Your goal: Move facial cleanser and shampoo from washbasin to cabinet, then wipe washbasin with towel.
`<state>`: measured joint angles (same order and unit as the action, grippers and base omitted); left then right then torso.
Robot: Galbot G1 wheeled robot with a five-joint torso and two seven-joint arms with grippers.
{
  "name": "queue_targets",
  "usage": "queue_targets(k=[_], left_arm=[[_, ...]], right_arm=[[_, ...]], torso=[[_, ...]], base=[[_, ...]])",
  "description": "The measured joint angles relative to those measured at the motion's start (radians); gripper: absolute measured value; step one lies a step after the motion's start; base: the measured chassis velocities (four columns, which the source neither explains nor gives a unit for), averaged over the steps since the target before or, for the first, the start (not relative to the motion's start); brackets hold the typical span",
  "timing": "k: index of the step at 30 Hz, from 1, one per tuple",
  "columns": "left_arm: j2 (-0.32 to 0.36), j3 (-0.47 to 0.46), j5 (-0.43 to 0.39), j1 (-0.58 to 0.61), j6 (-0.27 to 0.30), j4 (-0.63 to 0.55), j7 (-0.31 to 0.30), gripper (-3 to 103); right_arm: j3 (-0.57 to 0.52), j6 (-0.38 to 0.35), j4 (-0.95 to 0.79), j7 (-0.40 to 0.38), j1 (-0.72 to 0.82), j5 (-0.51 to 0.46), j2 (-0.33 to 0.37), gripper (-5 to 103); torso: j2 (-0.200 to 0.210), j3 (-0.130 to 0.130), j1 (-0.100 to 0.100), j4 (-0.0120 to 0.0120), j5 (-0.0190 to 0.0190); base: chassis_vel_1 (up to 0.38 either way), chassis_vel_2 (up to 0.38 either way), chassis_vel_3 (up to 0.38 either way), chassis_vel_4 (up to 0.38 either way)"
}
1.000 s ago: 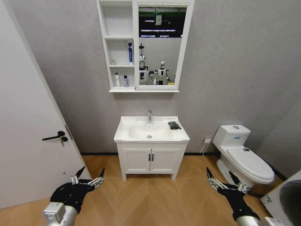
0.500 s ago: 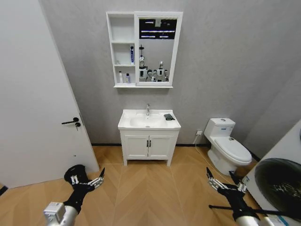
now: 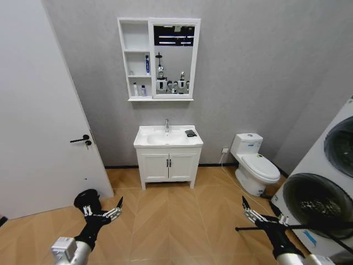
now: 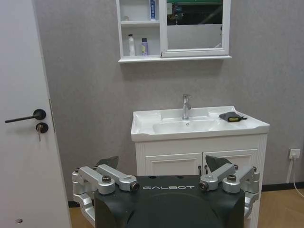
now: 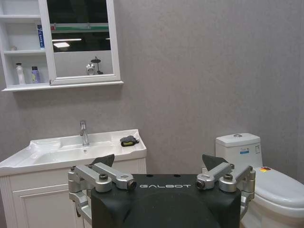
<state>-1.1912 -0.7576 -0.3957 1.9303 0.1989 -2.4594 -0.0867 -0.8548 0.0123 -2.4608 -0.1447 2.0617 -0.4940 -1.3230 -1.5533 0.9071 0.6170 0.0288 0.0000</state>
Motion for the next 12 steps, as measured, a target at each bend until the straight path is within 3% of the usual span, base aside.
queue_targets(k=[12], left_arm=[[0.000,0.000,0.000,0.000,0.000,0.000,0.000,100]], right_arm=[[0.000,0.000,0.000,0.000,0.000,0.000,0.000,100]], torso=[[-0.001,-0.001,-0.002,0.0001,0.0000]], base=[[0.034,0.017,0.012,0.026]])
